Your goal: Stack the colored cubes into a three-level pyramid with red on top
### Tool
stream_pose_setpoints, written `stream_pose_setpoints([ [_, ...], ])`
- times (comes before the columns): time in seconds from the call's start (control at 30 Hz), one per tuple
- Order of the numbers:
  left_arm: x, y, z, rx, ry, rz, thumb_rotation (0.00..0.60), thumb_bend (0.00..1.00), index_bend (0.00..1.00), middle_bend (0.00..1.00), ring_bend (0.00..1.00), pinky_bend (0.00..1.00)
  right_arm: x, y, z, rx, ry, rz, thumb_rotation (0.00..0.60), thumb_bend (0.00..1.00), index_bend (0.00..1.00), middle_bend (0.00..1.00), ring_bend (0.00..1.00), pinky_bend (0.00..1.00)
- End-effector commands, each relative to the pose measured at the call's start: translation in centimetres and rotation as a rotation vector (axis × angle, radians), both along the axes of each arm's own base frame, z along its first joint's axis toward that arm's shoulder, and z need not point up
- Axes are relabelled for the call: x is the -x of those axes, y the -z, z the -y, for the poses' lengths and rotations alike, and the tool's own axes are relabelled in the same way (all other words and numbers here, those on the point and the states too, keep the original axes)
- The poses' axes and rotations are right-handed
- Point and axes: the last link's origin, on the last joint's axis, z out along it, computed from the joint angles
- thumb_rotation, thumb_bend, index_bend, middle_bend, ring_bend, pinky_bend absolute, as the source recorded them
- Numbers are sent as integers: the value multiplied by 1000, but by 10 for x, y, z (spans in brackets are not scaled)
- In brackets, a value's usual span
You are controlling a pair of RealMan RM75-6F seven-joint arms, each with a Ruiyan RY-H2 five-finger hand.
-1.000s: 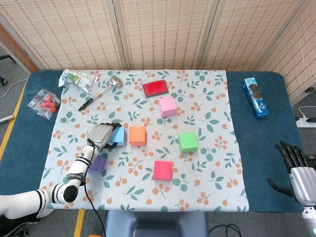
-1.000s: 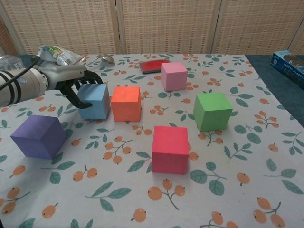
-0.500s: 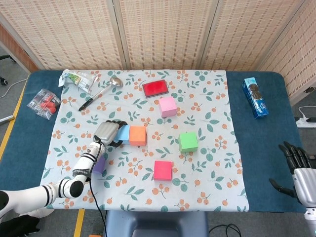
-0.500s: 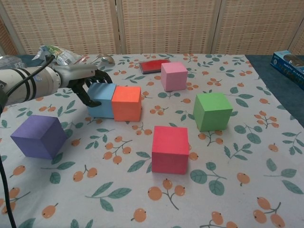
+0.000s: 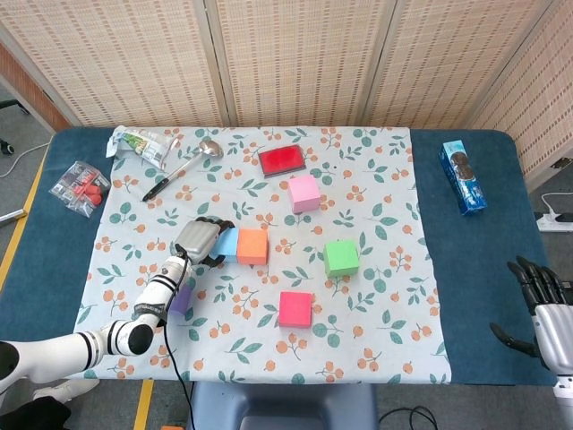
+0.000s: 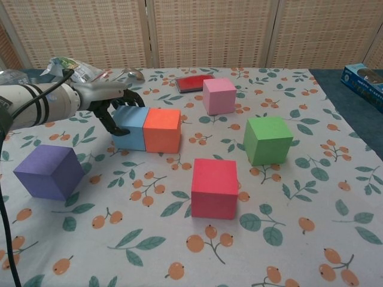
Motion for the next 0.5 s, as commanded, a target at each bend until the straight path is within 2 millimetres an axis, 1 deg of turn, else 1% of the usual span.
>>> stream_pose_setpoints([
  [0.03,0,0,0,1,2,-1,600,386,302,383,321,194,0,0,0,0,0,0,600,80,0,0,0,0],
  [0.5,-4,3,-1,17,-7,18,600,383,296,379,320,191,2,-1,-1,7,7,0,600,81,0,0,0,0],
])
